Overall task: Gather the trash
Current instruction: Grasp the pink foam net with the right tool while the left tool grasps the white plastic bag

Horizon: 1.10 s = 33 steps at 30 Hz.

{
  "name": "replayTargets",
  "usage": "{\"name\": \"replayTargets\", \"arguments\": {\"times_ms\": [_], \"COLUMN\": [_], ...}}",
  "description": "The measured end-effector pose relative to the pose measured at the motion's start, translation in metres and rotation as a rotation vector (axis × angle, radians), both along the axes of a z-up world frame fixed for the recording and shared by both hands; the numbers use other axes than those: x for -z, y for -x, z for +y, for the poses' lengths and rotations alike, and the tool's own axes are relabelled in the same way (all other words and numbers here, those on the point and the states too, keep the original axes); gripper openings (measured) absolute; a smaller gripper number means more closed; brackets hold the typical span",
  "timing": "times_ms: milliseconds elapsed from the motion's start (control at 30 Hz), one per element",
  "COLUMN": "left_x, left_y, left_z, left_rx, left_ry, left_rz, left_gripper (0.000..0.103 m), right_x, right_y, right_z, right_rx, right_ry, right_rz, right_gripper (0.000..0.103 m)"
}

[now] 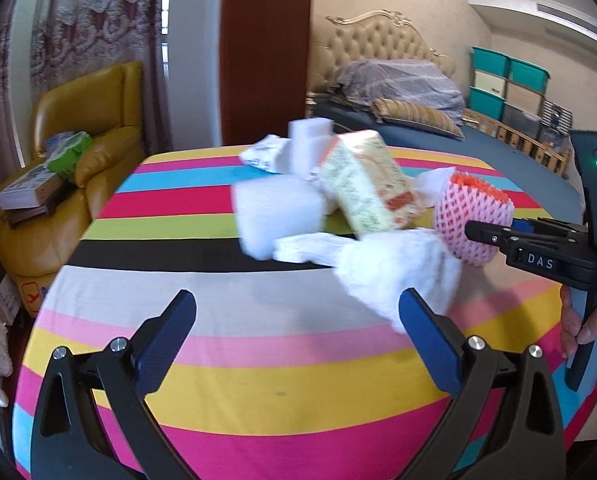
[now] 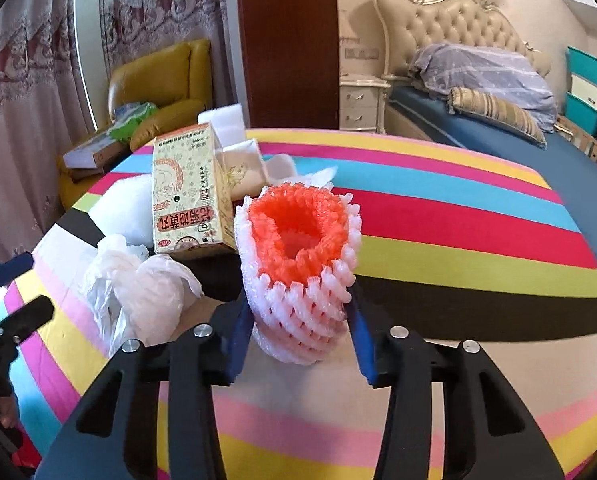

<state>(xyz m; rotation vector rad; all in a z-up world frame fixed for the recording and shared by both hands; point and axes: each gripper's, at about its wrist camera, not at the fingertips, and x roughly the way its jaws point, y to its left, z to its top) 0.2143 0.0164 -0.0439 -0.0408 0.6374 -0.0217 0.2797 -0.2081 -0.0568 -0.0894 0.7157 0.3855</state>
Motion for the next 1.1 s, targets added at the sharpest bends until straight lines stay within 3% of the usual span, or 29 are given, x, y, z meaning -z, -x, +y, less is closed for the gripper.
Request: {"name": "replayTargets", "arguments": {"times_ms": [200, 500, 533, 600, 700, 867, 1100], "left_x": [0.003, 0.012, 0.013, 0.015, 0.015, 0.014, 0.011], "left_y": [-0.018, -0.060, -0.063, -0.067, -0.068, -0.063, -0.054], "left_z": [-0.034, -0.067, -0.070, -0.073, -0.071, -0.065, -0.063], "left_rx": [0.070, 0.049, 0.043, 0.043, 0.040, 0.027, 0.023], "left_ry": [0.020, -0.021, -0.035, -0.043, -0.037, -0.020, -0.005], "left_rz": [0.040, 0.093, 0.095, 0.110, 0.103, 0.087, 0.047], "left_gripper": [0.098, 0.096, 0.094, 0.077, 0.063, 0.053, 0.048], "right_x": [-0.002, -0.008, -0.008, -0.009, -0.009, -0.008, -0.008], "right_y": [0.016, 0.038, 0.039, 0.041, 0.040, 0.040, 0.040], "right_z": [-0.028, -0.055, -0.057, -0.058, -0.057, -0.054, -0.055], "right_rx": [0.043, 0.080, 0.083, 0.088, 0.089, 0.100, 0.125], "right_ry": [-0.031, -0.054, -0.049, -0.049, -0.047, -0.032, -0.035], "right_rz": [-0.014, -0.064, -0.070, -0.081, -0.086, -0.089, -0.096], "right_gripper": [0.041, 0.041, 0.041, 0.041, 0.041, 0.041, 0.041]}}
